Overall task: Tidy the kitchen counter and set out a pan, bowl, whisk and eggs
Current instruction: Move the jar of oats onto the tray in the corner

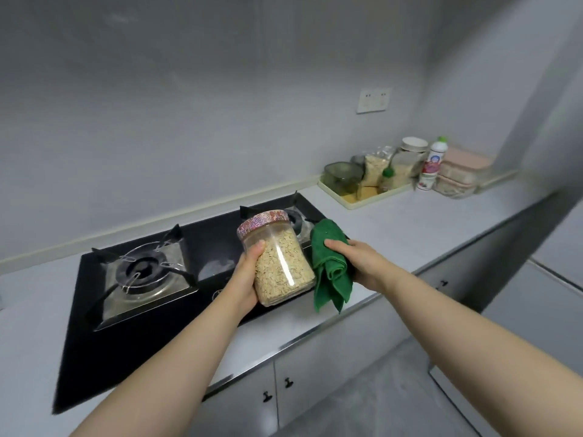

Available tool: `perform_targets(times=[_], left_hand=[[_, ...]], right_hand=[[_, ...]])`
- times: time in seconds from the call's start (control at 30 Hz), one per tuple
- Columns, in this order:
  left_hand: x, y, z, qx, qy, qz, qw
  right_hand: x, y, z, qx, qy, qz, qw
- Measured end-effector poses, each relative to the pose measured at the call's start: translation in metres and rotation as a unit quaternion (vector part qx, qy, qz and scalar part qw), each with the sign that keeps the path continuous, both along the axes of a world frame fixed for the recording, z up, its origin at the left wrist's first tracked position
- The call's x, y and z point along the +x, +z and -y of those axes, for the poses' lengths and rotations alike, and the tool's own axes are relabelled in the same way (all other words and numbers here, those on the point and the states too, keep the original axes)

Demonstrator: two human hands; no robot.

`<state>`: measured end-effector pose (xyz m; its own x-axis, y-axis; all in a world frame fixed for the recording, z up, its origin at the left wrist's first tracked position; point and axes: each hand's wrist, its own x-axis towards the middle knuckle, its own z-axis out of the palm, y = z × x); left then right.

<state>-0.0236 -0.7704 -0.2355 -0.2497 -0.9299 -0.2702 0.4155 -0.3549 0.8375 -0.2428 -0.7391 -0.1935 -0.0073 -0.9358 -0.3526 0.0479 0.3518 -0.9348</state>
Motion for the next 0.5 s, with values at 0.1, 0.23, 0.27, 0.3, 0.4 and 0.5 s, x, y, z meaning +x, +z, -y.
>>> perform_targets(times=[0.1, 0.23, 0.27, 0.3, 0.4, 0.5], left_hand=[[-0.046, -0.002, 0.012, 0.006, -0.041, -0.008, 0.999], [-0.106, -0.008, 0.039, 0.013, -0.082, -0.004, 0.997], [-0.117, -0.012, 0.046, 0.017, -0.093, -0.005, 0.996], [-0.131, -0.014, 0.054, 0.020, -0.099, -0.010, 0.995], [-0.173, -0.023, 0.087, 0.029, -0.112, -0.002, 0.993], [-0.207, -0.030, 0.117, 0.039, -0.122, 0.000, 0.992]], right_hand=[[-0.042, -0.002, -0.004, 0.013, -0.037, 0.015, 0.999], [-0.095, -0.011, 0.007, 0.018, -0.075, 0.018, 0.997], [-0.105, -0.013, 0.010, 0.021, -0.084, 0.021, 0.996], [-0.118, -0.015, 0.016, 0.024, -0.096, 0.024, 0.995], [-0.156, -0.022, 0.040, 0.036, -0.118, 0.025, 0.992], [-0.187, -0.027, 0.062, 0.045, -0.120, 0.011, 0.992]])
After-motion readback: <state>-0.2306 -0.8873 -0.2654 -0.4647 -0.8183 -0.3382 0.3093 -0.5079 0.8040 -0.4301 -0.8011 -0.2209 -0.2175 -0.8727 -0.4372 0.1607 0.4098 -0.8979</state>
